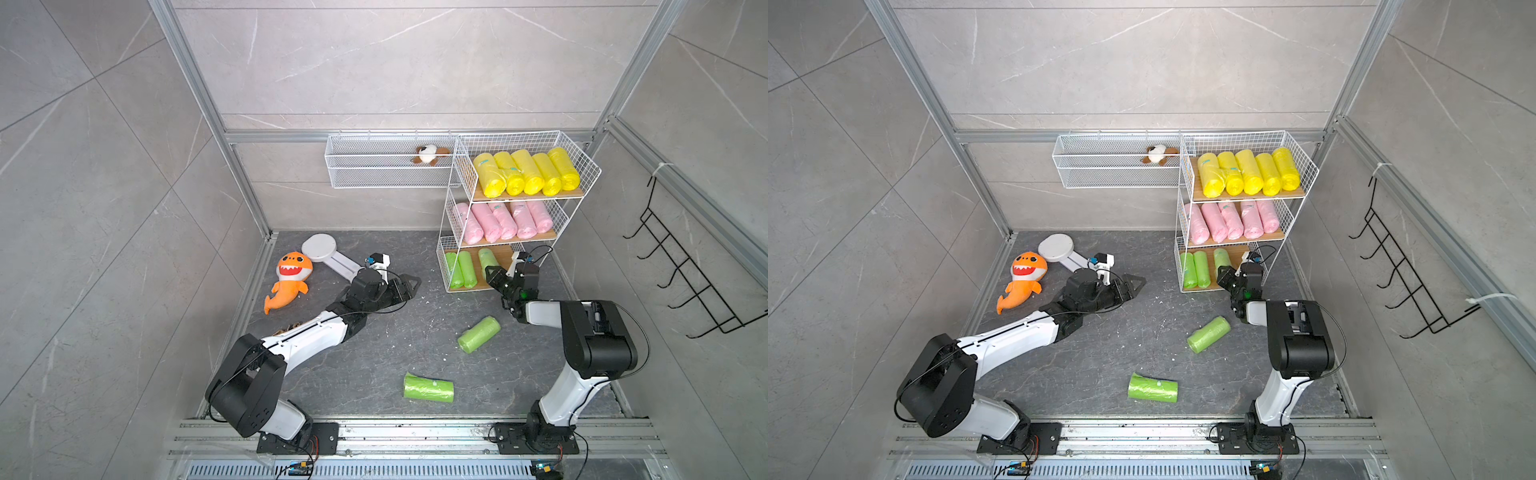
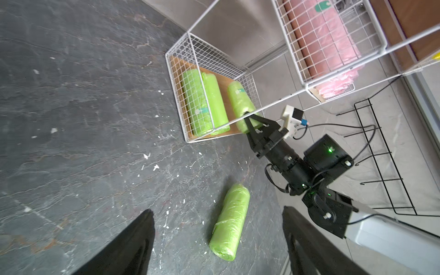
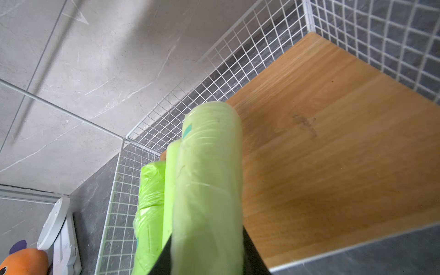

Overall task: Sort the rolls of trash bags by color and place them on the shelf
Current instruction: Place the roll of trash bags on the shelf.

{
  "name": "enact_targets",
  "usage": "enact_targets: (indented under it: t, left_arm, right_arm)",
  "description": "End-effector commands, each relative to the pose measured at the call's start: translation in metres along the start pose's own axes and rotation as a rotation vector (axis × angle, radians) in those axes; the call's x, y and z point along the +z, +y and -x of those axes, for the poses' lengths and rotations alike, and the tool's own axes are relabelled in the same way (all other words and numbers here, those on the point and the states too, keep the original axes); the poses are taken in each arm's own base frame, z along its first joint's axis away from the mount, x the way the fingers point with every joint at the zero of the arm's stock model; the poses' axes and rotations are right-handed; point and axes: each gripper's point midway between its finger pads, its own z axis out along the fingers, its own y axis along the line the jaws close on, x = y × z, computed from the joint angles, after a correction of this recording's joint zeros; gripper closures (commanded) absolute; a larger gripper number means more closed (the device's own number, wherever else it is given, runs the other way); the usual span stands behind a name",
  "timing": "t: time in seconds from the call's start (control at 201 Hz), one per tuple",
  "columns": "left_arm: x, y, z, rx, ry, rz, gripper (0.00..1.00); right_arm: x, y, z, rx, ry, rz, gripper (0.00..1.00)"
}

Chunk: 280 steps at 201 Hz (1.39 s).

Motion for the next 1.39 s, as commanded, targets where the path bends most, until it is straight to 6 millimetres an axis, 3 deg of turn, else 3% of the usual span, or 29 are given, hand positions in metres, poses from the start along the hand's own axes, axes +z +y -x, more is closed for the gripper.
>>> enact_targets:
  t: [0.0, 0.468, 0.652, 0.965, 1.388]
  left_arm:
    - [0.009, -0.03, -0.002, 0.09, 0.045, -0.09, 0.14]
    - [0.03, -0.037, -0.024, 0.118, 0.122, -0.088, 0.14]
    - [0.031, -0.035, -0.027, 0.115, 0.129, -0.082, 0.14]
    - [0.032, -0.027, -0.031, 0.107, 0.138, -0.06, 0.14]
    - [0.036, -0.02, -0.045, 0.149, 0.167, -0.023, 0.14]
  right_arm:
    - [0.01, 0.017, 0.018, 0.021, -0.043, 0.076, 0.7]
    - [0.04, 0.003, -0.013, 0.066, 0.091, 0.077, 0.67]
    - [0.043, -0.001, -0.021, 0.072, 0.117, 0.078, 0.59]
    - [0.024, -0.013, -0.005, 0.059, 0.075, 0.028, 0.44]
    - [-0.02, -0.002, 0.013, 0.009, 0.011, 0.011, 0.34]
